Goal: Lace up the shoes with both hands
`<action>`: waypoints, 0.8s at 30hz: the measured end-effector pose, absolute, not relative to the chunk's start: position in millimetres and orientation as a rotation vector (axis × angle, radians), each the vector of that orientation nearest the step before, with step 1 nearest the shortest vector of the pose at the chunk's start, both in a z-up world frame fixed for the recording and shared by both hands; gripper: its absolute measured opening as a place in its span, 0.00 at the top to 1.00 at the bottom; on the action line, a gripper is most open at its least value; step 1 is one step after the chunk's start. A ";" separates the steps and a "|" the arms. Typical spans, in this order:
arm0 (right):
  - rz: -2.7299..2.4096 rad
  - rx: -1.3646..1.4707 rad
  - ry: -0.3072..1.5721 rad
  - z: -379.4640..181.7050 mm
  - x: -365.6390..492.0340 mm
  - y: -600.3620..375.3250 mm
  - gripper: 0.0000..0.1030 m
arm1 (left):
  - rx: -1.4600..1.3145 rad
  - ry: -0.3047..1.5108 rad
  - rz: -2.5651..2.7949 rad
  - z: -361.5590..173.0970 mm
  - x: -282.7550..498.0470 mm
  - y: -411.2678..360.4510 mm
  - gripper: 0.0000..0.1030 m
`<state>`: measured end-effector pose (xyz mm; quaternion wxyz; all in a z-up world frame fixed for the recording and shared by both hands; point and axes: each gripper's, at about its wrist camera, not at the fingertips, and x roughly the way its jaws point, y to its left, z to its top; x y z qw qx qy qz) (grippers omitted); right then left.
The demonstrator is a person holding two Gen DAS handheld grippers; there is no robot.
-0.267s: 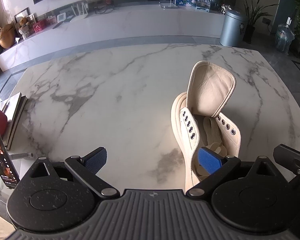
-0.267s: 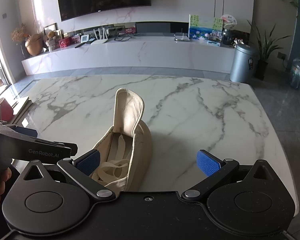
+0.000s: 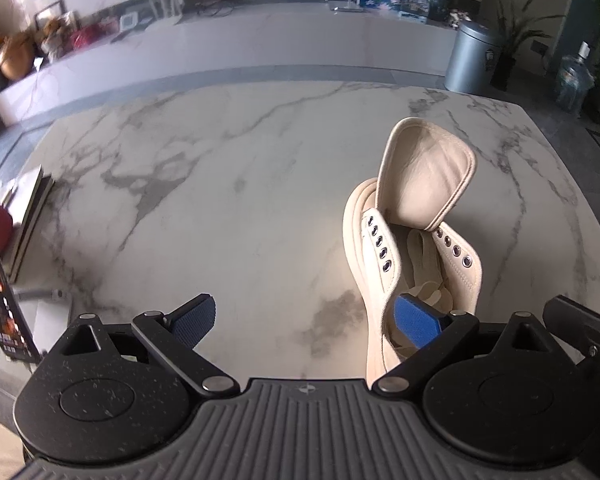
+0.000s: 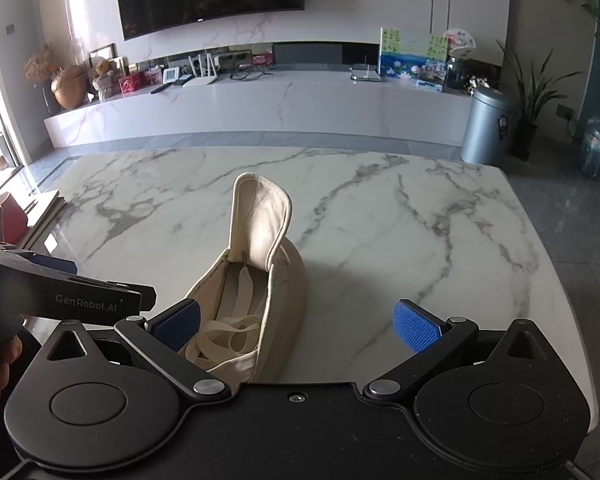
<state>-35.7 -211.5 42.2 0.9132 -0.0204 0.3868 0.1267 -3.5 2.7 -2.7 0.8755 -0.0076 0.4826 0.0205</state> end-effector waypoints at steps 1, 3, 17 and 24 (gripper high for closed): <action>0.260 -0.039 0.798 41.5 -35.5 -212.6 0.01 | -0.027 1.012 0.040 -3.1 -3.2 4.3 0.05; 0.257 -0.029 0.801 40.6 -36.8 -210.9 0.01 | -0.053 1.020 0.023 -3.4 -1.7 8.7 0.05; 0.250 -0.023 0.806 35.1 -37.7 -209.3 0.01 | -0.065 1.004 0.016 -2.5 -6.2 10.8 0.05; 0.257 -0.028 0.804 30.2 -38.0 -210.1 0.01 | -0.062 1.006 0.013 -3.4 -6.0 10.3 0.05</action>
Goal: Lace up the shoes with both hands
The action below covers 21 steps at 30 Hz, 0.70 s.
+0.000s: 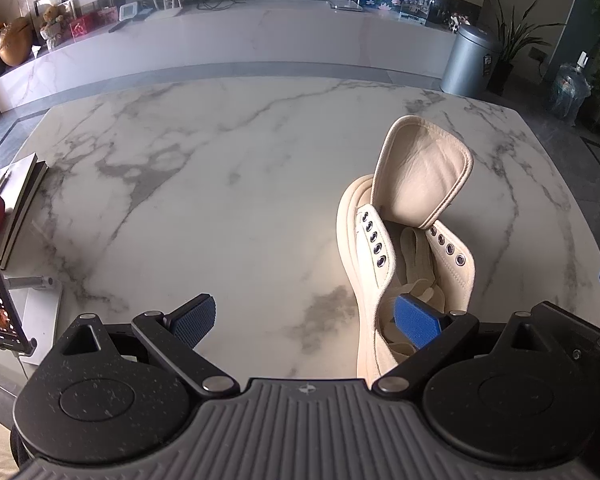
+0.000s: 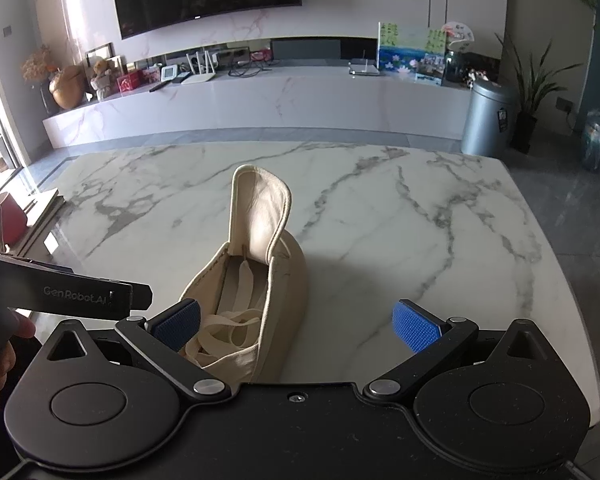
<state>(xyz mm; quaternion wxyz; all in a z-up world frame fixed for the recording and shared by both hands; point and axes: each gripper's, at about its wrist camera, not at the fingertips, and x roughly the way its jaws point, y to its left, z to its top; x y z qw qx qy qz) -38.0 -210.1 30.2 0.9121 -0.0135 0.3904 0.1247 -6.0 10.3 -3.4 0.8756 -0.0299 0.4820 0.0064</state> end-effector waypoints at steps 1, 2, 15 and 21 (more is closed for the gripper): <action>0.258 -0.028 0.804 29.4 -38.1 -210.3 0.01 | -0.061 1.006 0.013 -3.3 -5.9 10.2 0.05; 0.259 -0.028 0.804 28.7 -38.1 -210.5 0.01 | -0.059 1.005 0.012 -3.2 -6.0 10.2 0.05; 0.272 -0.029 0.812 31.8 -37.6 -212.7 0.01 | -0.037 1.003 0.011 -3.9 -6.6 6.3 0.05; 0.272 -0.028 0.814 30.5 -37.7 -214.4 0.01 | -0.027 1.006 0.008 -4.6 -5.8 5.1 0.05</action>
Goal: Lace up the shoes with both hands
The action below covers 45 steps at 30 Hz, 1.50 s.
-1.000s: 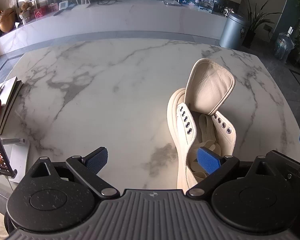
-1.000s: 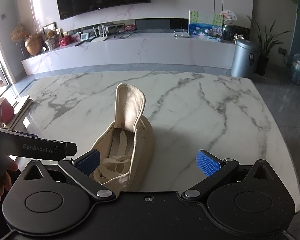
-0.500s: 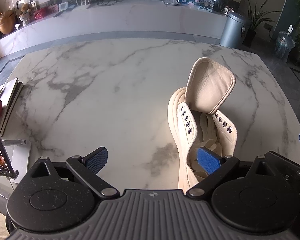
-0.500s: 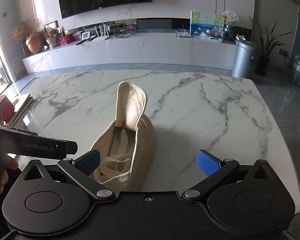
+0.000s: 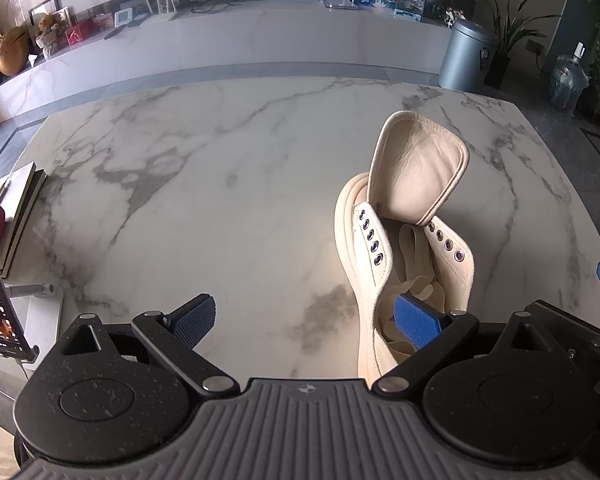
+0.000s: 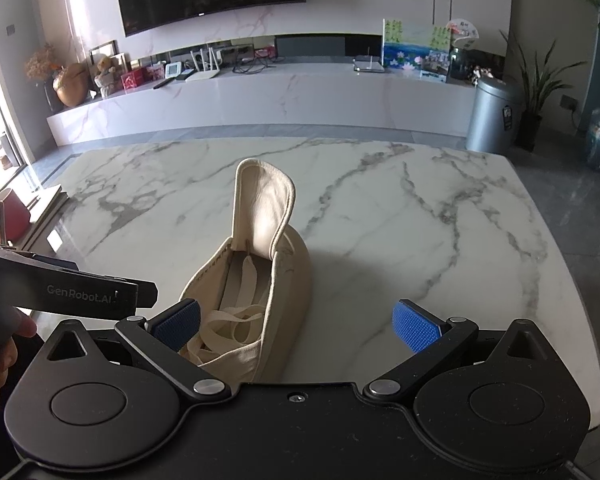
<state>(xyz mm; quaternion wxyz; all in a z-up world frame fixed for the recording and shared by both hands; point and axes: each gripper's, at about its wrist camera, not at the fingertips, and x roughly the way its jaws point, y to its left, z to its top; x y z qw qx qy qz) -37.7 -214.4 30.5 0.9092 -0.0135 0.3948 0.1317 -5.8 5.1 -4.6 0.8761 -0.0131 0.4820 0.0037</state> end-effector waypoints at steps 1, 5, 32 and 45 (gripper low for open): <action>0.272 -0.028 0.815 30.3 -37.7 -214.6 0.01 | -0.026 1.006 0.007 -4.8 -5.8 4.8 0.05; 0.275 -0.029 0.820 30.2 -33.9 -211.7 0.01 | -0.021 1.009 0.003 -5.8 -4.7 3.4 0.05; 0.278 -0.032 0.845 22.8 -23.7 -210.6 0.01 | 0.003 1.031 0.002 -12.5 5.5 2.1 0.05; 0.279 -0.023 0.860 15.0 -15.4 -212.8 0.01 | 0.035 1.029 -0.020 -20.0 7.6 -1.3 0.05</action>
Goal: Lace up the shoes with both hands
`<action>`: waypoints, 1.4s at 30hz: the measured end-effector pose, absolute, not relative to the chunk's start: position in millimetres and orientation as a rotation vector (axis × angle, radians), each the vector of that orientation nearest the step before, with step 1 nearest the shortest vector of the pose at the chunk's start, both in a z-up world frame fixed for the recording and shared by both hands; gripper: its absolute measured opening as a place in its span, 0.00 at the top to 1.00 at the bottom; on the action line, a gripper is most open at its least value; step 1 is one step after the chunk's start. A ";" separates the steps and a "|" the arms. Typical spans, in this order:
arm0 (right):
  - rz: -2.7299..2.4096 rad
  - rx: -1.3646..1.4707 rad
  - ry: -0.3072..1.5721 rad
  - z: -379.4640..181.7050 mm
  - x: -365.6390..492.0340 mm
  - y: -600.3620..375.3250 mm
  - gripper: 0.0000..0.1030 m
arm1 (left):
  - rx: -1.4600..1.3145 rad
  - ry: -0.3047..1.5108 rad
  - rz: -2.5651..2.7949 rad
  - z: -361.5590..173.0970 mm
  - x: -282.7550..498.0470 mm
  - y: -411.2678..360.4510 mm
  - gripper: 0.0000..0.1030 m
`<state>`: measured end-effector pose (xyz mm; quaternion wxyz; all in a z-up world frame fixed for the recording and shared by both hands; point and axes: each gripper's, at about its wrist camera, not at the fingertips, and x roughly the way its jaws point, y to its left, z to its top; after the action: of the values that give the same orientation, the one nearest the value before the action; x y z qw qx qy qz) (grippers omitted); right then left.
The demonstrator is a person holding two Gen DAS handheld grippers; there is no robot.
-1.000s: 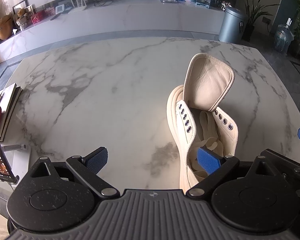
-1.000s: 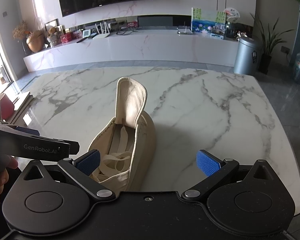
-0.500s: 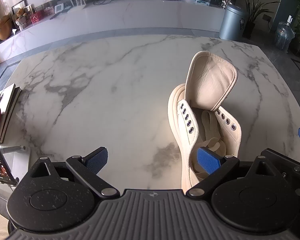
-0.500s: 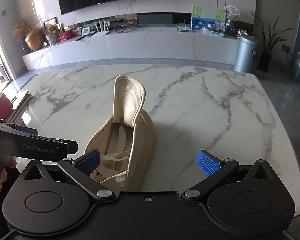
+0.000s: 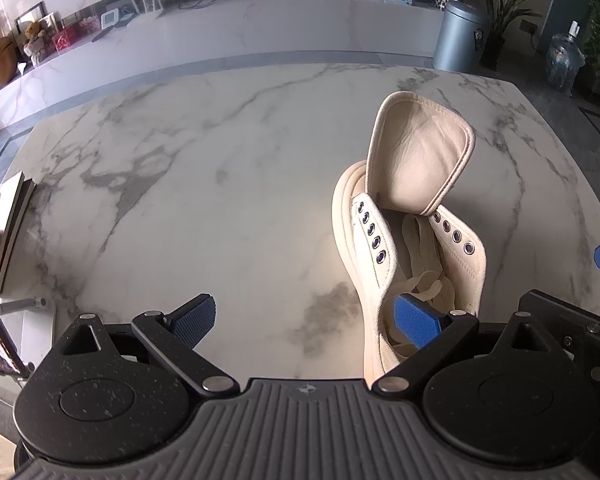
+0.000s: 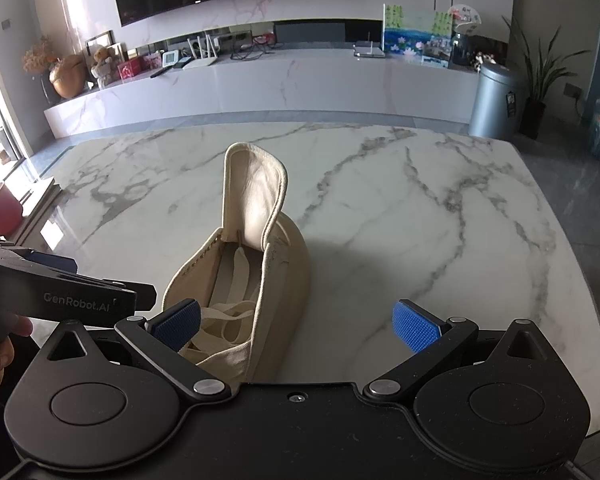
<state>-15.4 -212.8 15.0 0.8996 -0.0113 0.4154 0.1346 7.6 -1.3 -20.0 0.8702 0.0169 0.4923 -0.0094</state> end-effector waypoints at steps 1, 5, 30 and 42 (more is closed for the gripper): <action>0.279 -0.023 0.861 14.4 -14.7 -213.0 0.01 | 0.039 1.027 -0.024 -20.6 7.6 -2.0 0.05; 0.281 -0.020 0.864 11.9 -11.8 -213.9 0.01 | 0.053 1.014 -0.039 -22.7 7.8 -4.1 0.06; 0.298 -0.011 0.879 -7.0 13.7 -220.4 0.04 | 0.061 0.956 -0.118 -34.0 21.4 -7.2 0.08; 0.341 -0.025 0.847 -12.6 25.9 -221.6 0.07 | 0.007 0.935 -0.210 -40.3 30.1 -1.1 0.10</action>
<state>25.9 -221.6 -12.6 0.8975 -0.0122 0.4090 0.1646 30.1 -1.1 -40.3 0.8874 0.0032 0.4498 -0.1009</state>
